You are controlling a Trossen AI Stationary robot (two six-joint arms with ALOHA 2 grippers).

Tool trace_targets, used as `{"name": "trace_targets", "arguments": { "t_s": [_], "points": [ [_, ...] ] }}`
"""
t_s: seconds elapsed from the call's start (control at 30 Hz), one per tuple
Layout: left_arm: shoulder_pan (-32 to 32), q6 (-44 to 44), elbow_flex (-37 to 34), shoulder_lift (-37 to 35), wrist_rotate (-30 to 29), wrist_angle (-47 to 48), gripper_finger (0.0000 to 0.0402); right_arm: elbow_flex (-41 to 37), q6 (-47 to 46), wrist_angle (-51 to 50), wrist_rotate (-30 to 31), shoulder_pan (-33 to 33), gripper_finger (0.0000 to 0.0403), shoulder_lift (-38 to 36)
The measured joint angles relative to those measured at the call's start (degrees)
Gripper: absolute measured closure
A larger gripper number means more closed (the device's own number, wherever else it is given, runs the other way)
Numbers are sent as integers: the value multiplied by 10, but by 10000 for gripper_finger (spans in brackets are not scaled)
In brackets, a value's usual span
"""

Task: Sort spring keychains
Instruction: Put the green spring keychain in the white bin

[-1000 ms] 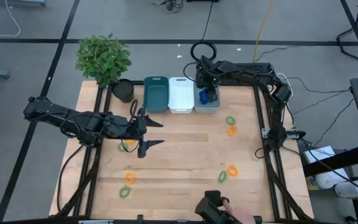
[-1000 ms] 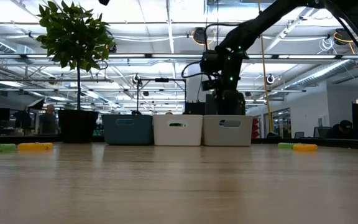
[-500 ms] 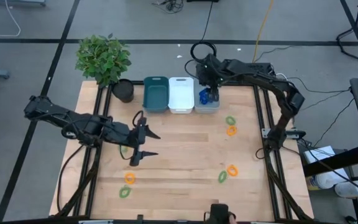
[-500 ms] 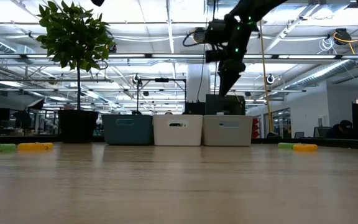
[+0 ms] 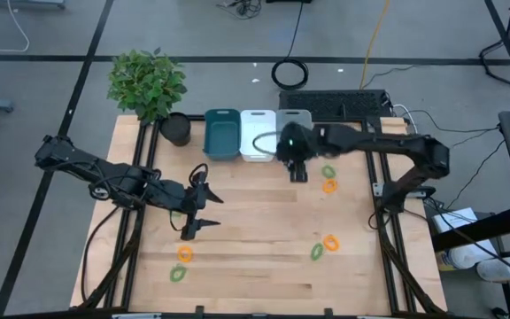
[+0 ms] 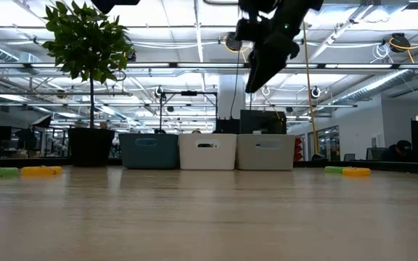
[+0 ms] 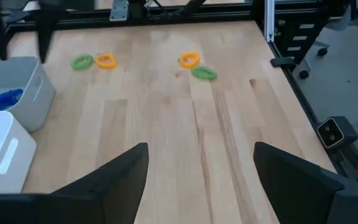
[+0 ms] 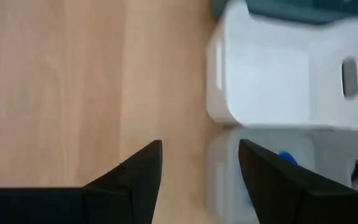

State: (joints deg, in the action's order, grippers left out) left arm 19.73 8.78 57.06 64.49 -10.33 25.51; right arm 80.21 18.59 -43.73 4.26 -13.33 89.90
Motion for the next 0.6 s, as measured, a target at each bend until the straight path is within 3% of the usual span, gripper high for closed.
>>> {"name": "trace_targets", "arguments": {
  "t_s": [0.3,0.6],
  "points": [
    [0,24,0,0,32,27,110,-77,-95,200,19,136,204,-23],
    [0,72,0,0,50,64,110,-170,-104,465,17,234,204,-23]
  ]
}}
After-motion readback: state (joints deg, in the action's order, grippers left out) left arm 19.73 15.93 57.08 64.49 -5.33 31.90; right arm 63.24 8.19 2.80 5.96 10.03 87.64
